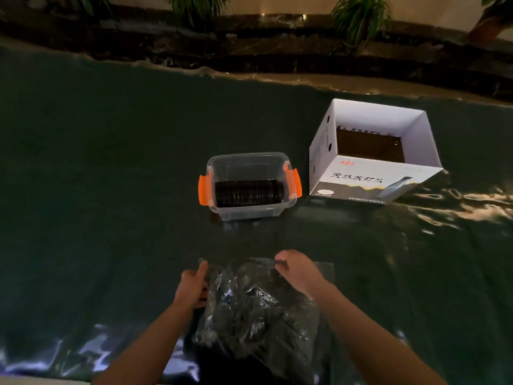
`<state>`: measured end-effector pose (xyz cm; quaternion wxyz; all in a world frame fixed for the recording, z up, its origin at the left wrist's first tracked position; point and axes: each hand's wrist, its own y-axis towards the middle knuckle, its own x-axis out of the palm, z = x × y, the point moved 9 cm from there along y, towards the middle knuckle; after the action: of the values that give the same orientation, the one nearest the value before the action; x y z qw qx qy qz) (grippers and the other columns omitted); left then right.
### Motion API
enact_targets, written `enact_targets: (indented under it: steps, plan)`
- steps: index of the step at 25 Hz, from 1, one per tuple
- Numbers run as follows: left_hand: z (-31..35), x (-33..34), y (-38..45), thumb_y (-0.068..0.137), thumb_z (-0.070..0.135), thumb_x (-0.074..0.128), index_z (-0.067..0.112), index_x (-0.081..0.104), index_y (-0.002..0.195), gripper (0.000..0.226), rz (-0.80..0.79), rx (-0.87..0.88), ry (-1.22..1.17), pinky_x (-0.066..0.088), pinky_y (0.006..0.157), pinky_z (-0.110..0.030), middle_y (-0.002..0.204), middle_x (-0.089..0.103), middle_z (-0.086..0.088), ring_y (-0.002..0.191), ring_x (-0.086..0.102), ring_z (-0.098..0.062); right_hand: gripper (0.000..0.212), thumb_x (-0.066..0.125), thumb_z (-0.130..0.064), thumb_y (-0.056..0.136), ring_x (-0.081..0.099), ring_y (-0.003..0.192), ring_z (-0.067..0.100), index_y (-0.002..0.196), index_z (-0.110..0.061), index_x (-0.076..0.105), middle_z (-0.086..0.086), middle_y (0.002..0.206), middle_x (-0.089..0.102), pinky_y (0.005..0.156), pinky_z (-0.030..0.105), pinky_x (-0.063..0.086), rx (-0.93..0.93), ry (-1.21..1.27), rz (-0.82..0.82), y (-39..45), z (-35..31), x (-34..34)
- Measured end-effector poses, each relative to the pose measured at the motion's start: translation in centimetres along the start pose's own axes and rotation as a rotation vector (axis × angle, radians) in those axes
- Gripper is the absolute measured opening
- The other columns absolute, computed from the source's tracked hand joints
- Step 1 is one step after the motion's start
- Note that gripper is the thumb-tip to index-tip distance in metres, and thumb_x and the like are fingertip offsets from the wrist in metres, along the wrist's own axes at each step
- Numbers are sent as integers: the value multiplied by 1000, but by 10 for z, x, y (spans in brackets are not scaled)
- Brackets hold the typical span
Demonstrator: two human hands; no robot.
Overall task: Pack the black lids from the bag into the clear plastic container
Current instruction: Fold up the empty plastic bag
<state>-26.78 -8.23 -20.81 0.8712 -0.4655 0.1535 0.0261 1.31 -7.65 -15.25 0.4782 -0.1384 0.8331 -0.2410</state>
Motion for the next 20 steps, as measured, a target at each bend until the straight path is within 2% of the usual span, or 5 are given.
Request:
enact_targets:
  steps: [2,7,11,16,20]
  plan:
    - [0,4,3,96,41,51,10,55,83,34,-24,35,-28,49,61,-34,72,59,-11,60,55,-26,26,52,-31,97,65,100,21,116,-17,63,4,111,70,90,37,52,-22,-73,-5,0,-6,6]
    - [22,-17,-12,93,18,56,13,56,67,27,160,232,82,49,65,-38,64,60,-9,61,55,-25,10,60,-25,93,67,88,12,97,-24,69,-5,99,72,82,27,52,-32,-55,60,-8,-7,-11]
    - [26,-37,-54,93,20,55,11,54,65,30,287,342,32,37,56,-33,63,58,-6,58,50,-18,9,63,-20,90,62,84,8,84,-24,67,-7,92,68,82,24,49,-101,-24,100,-36,-9,-23]
    - [63,-37,-125,93,29,56,18,56,69,27,247,595,-127,39,54,-30,63,59,0,58,53,-11,14,65,-17,91,58,77,1,80,-26,62,-10,86,64,66,11,39,-151,140,219,-84,-5,-63]
    - [128,-28,-187,92,33,58,28,53,72,21,185,898,-68,43,52,-20,68,61,8,54,52,-1,10,63,-20,91,57,92,0,99,-25,65,-14,101,58,81,15,41,-223,185,364,-120,-36,-112]
